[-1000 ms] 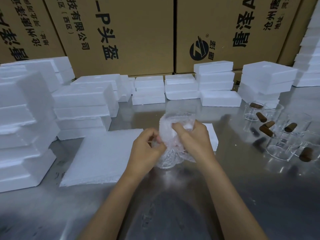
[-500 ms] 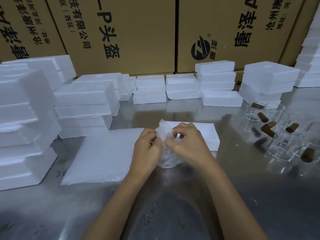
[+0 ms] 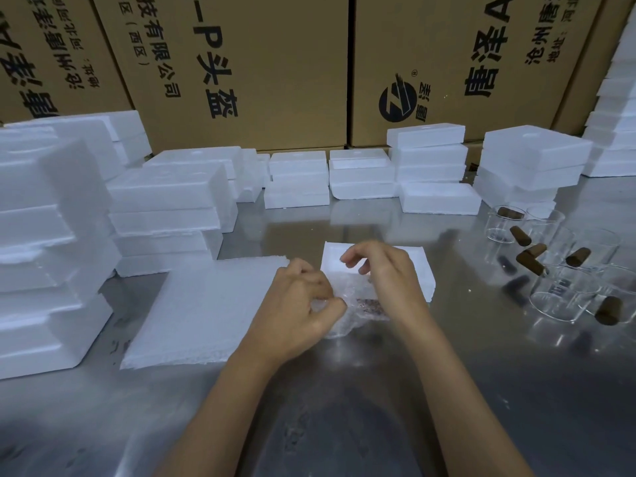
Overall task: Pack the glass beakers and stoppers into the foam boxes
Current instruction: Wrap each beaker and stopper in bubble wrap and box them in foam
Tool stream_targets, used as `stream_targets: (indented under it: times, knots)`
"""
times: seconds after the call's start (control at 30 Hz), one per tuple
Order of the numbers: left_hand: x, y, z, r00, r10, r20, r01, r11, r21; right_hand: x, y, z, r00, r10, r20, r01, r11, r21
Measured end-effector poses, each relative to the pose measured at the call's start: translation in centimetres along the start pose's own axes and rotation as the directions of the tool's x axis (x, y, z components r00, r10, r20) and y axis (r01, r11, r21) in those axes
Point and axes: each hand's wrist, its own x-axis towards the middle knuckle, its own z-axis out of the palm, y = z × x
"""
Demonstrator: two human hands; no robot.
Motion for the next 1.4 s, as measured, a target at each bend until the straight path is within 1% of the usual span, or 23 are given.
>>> stream_targets:
  times: [0.03,0.13,0.2,0.23,0.37,0.43,0.5,0.57,0.67,0.73,0.8,0.83,0.9,0.97,1.0,1.07,1.1,1.13,1.17,1.2,1.27,1.33,1.4]
  knots:
    - [-0.1,0.0,0.0,1.000,0.004,0.015,-0.005,0.999,0.039,0.0,0.1,0.0,1.000,0.011,0.030,-0.010,0.999,-0.045]
    - [-0.2,0.2,-0.1,0.998,0.054,0.014,-0.055,0.993,0.109,0.0,0.8,0.6,0.993,0.032,0.112,0.000,0.962,-0.273]
    - [-0.1,0.2,-0.2,0.994,0.102,-0.039,-0.097,0.989,0.116,-0.2,1.2,0.9,0.987,0.013,0.158,0.049,0.922,-0.385]
    - [0.0,0.2,-0.3,0.992,0.107,-0.074,-0.100,0.990,0.100,-0.3,1.4,0.9,0.985,0.005,0.174,0.067,0.912,-0.406]
    - [0.1,0.0,-0.4,0.989,-0.015,-0.145,0.006,0.998,-0.066,-0.1,1.4,0.9,0.986,0.006,0.165,0.057,0.926,-0.373]
    - [0.2,-0.3,0.0,0.988,-0.078,-0.135,0.059,0.989,-0.136,0.1,0.8,0.5,0.994,-0.048,0.097,0.074,0.957,-0.281]
    - [0.4,-0.7,0.4,0.984,-0.137,-0.117,0.114,0.976,-0.184,0.2,0.2,-0.4,0.997,-0.065,0.051,0.071,0.989,-0.133]
    - [0.5,-0.9,0.8,0.975,-0.202,-0.095,0.180,0.963,-0.202,0.2,0.0,-1.0,0.994,-0.023,0.110,0.030,0.998,-0.059]
    - [0.5,-1.0,1.0,0.973,-0.205,-0.105,0.185,0.967,-0.173,0.2,0.4,-0.7,0.984,-0.002,0.179,0.040,0.976,-0.213]
    - [0.5,-0.6,0.8,0.979,-0.154,-0.137,0.133,0.980,-0.148,0.2,0.8,-0.3,0.987,0.007,0.158,0.046,0.945,-0.324]
    - [0.4,-0.2,0.5,0.984,-0.097,-0.152,0.071,0.983,-0.168,0.2,1.3,-0.1,0.989,0.015,0.146,0.046,0.912,-0.408]
    - [0.3,-0.1,0.3,0.988,-0.066,-0.141,0.038,0.981,-0.192,0.3,1.6,-0.1,0.988,0.017,0.152,0.052,0.896,-0.440]
    - [0.2,-0.2,0.4,0.998,-0.014,-0.060,0.002,0.981,-0.195,0.4,2.0,0.1,0.987,0.022,0.162,0.053,0.895,-0.444]
    - [0.0,-0.6,0.8,0.999,-0.003,0.044,0.006,0.997,-0.075,0.5,1.8,0.1,0.993,0.021,0.116,0.019,0.941,-0.337]
    - [0.0,-0.9,1.0,0.997,-0.014,0.073,0.015,1.000,-0.012,0.7,1.5,0.0,0.998,0.010,0.059,0.005,0.968,-0.251]
    - [-0.1,-1.2,1.3,0.995,-0.042,0.090,0.037,0.998,0.050,0.9,1.1,-0.7,0.992,-0.028,-0.125,0.013,0.993,-0.121]
    - [-0.1,-1.4,1.4,0.994,-0.049,0.098,0.043,0.997,0.057,1.0,1.2,-1.3,0.968,-0.060,-0.242,0.026,0.990,-0.141]
    - [0.0,-1.5,1.3,0.992,-0.055,0.109,0.049,0.997,0.058,1.2,1.4,-1.9,0.933,-0.093,-0.347,0.014,0.975,-0.224]
    - [0.0,-1.7,1.2,0.991,-0.064,0.118,0.059,0.997,0.046,1.5,1.9,-2.6,0.898,-0.108,-0.426,-0.036,0.948,-0.315]
    - [0.1,-1.9,1.1,0.990,-0.080,0.119,0.079,0.997,0.018,1.7,2.4,-3.2,0.875,-0.083,-0.477,-0.113,0.923,-0.369]
    - [0.2,-1.7,0.7,0.992,-0.112,0.056,0.116,0.991,-0.067,2.0,3.2,-4.2,0.870,0.079,-0.487,-0.276,0.897,-0.345]
    - [0.3,-1.4,0.1,0.985,-0.147,-0.086,0.132,0.978,-0.160,2.1,3.9,-4.6,0.882,0.226,-0.415,-0.374,0.870,-0.322]
    - [0.6,-0.7,-0.5,0.961,-0.194,-0.198,0.131,0.947,-0.293,2.1,4.4,-4.4,0.894,0.251,-0.371,-0.388,0.848,-0.362]
